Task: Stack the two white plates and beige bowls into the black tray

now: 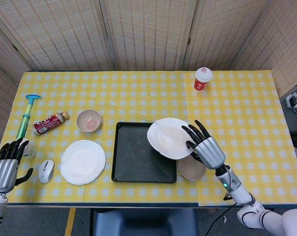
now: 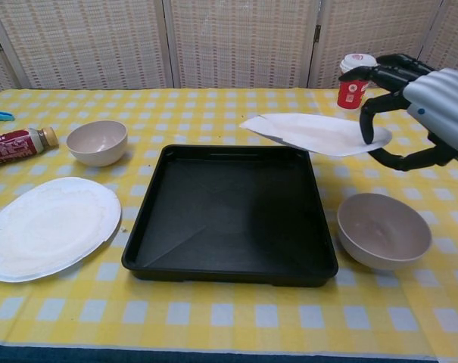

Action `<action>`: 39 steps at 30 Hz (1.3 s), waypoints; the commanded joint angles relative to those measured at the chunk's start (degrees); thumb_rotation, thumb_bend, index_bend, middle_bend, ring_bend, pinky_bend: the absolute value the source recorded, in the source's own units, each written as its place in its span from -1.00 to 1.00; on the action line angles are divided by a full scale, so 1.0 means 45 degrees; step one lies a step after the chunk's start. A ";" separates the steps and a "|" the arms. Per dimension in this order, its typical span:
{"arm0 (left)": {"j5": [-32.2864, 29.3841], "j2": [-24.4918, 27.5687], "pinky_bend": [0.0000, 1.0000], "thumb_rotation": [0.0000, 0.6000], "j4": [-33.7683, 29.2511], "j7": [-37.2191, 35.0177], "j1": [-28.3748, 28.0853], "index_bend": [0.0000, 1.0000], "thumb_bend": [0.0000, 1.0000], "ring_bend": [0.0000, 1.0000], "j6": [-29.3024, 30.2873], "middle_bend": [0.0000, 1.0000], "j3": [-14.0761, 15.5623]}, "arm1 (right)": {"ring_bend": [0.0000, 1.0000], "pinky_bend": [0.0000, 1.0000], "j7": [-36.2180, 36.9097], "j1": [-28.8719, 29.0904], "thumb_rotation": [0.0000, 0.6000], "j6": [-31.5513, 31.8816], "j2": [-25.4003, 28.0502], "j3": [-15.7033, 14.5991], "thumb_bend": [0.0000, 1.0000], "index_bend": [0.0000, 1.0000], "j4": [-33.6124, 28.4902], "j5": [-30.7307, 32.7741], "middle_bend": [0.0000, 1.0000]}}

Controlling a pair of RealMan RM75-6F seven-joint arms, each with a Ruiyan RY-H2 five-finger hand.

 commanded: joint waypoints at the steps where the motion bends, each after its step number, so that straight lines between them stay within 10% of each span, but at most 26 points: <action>1: 0.0032 0.0078 -0.86 1.00 -0.0038 -0.0116 0.0047 -0.95 -0.29 -0.98 0.0057 -0.92 0.0006 | -0.72 -1.00 -0.0562 0.0708 1.00 -0.0937 -0.0164 0.0147 0.11 0.34 -0.0627 -0.0167 -0.69; 19: 0.0495 0.0429 -0.99 1.00 -0.0224 -0.0724 0.0275 -0.94 -0.28 -0.98 0.0482 -0.92 0.0116 | -0.74 -1.00 -0.1468 0.1770 1.00 -0.3056 -0.2010 0.0215 0.11 0.28 0.0197 0.0209 -0.72; 39: 0.0624 0.0531 -0.99 1.00 -0.0306 -0.0868 0.0320 -0.93 -0.29 -0.98 0.0490 -0.92 0.0167 | -1.00 -1.00 -0.1712 0.1664 1.00 -0.4456 -0.0361 -0.0188 -0.29 -0.92 -0.3005 0.0886 -1.00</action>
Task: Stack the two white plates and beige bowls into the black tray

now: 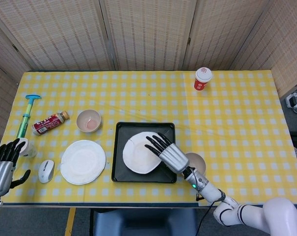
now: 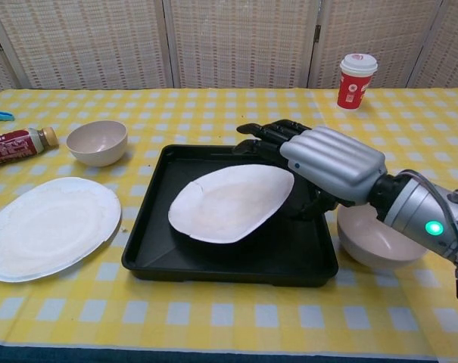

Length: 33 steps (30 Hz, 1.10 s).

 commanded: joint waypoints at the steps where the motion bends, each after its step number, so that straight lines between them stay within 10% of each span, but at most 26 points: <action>1: 0.0020 0.0002 -0.99 1.00 -0.0027 0.0016 0.0024 -0.93 -0.29 -0.98 0.0040 -0.92 0.0003 | -1.00 -1.00 -0.0008 -0.0089 1.00 -0.0253 0.0727 -0.0206 -0.30 -0.97 -0.0954 0.0058 -1.00; 19: -0.0036 0.0052 -0.99 1.00 -0.0101 0.0022 0.0011 -0.90 -0.29 -0.98 -0.0039 -0.92 -0.0026 | -1.00 -1.00 0.0241 0.0101 1.00 -0.1599 0.0940 0.0436 -0.39 -1.00 -0.1609 0.1423 -1.00; 33: 0.0579 -0.0034 -0.89 1.00 -0.0150 0.0371 0.0076 -0.90 -0.29 -0.98 0.0019 -0.92 0.0352 | -1.00 -1.00 0.0161 -0.3671 1.00 0.4046 0.4187 -0.1065 -0.40 -1.00 -0.4028 0.0234 -1.00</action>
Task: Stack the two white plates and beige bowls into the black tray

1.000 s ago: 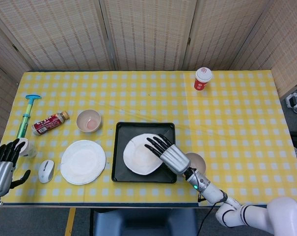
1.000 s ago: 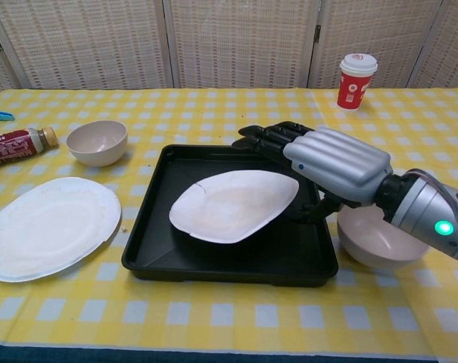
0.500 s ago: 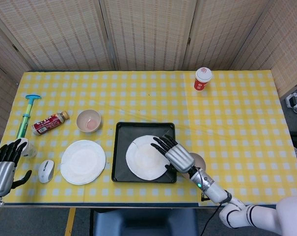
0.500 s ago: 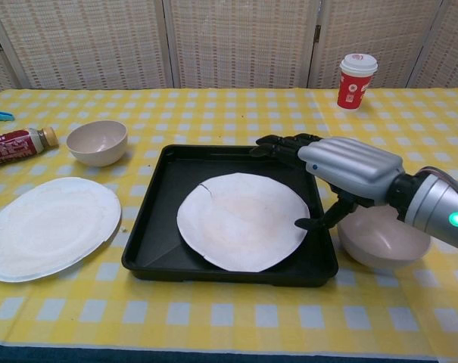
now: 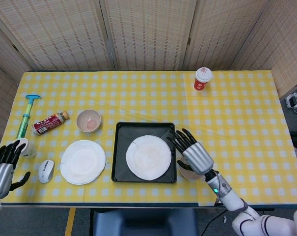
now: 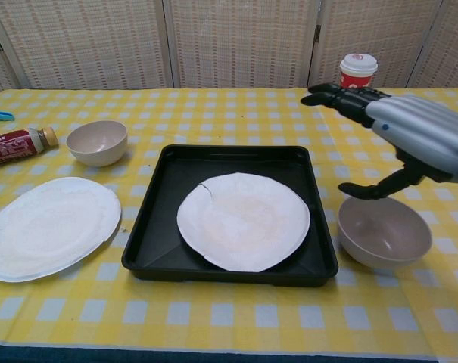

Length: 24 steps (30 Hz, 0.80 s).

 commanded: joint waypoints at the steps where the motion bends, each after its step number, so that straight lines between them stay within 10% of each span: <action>1: 0.0218 -0.0117 -0.88 1.00 -0.0074 0.0281 -0.0057 -0.90 -0.29 -0.98 -0.0123 -0.92 0.0170 | -1.00 -1.00 -0.0015 -0.1959 1.00 0.2138 0.1753 -0.0852 -0.40 -1.00 -0.1316 -0.0174 -1.00; 12: 0.2325 -0.0876 -0.73 1.00 -0.0283 0.1287 0.0238 -0.85 -0.29 -0.95 0.0297 -0.87 0.1438 | -1.00 -1.00 0.0541 -0.4420 1.00 0.5036 0.3801 -0.1974 -0.40 -1.00 -0.1946 -0.1658 -1.00; 24: 0.3474 -0.3612 -0.08 1.00 0.2858 0.0534 -0.0101 -0.54 -0.31 -0.40 0.0764 -0.17 0.1330 | -1.00 -1.00 0.0838 -0.4885 1.00 0.5131 0.4101 -0.1451 -0.40 -1.00 -0.2107 -0.1969 -1.00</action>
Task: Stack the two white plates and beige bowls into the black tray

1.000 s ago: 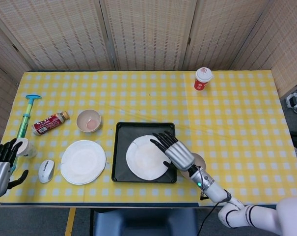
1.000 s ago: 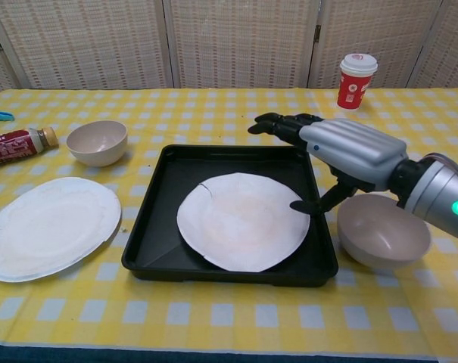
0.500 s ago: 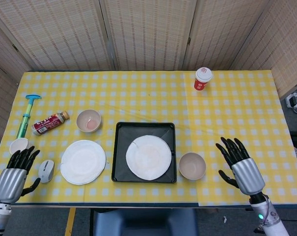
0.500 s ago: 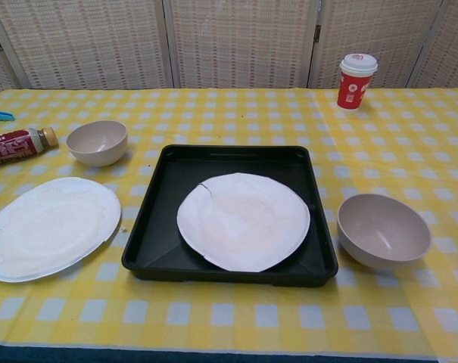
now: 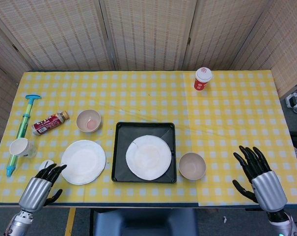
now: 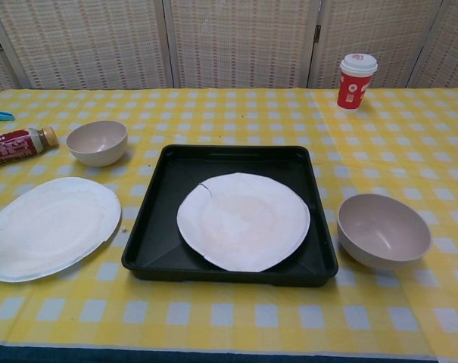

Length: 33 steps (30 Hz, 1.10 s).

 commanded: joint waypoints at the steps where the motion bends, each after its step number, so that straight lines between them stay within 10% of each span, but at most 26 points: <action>1: 0.0412 -0.1075 0.07 1.00 0.1425 -0.0420 -0.0178 -0.48 -0.31 -0.28 0.0489 -0.06 -0.0225 | -1.00 -1.00 0.0033 -0.0010 1.00 -0.0223 -0.0004 0.0152 -0.40 -1.00 0.0014 0.0089 -1.00; 8: 0.0930 -0.2752 0.82 1.00 0.3844 -0.0844 -0.0209 -0.20 -0.38 0.43 0.1640 0.68 -0.0391 | -1.00 -1.00 0.0041 0.0004 1.00 -0.0844 0.0024 0.0445 -0.40 -1.00 -0.0051 0.0307 -1.00; 13: 0.1008 -0.3545 1.00 1.00 0.4667 -0.1321 -0.0162 -0.14 -0.44 0.79 0.1895 0.99 -0.0216 | -1.00 -1.00 -0.0064 0.0006 1.00 -0.1135 -0.0081 0.0632 -0.40 -1.00 -0.0019 0.0368 -1.00; 33: 0.0186 -0.5671 1.00 1.00 0.7090 -0.0828 -0.0099 0.15 -0.46 1.00 0.1283 1.00 -0.0152 | -1.00 -1.00 0.0038 -0.0164 1.00 -0.1569 -0.0039 0.0913 -0.40 -1.00 -0.0022 0.0161 -1.00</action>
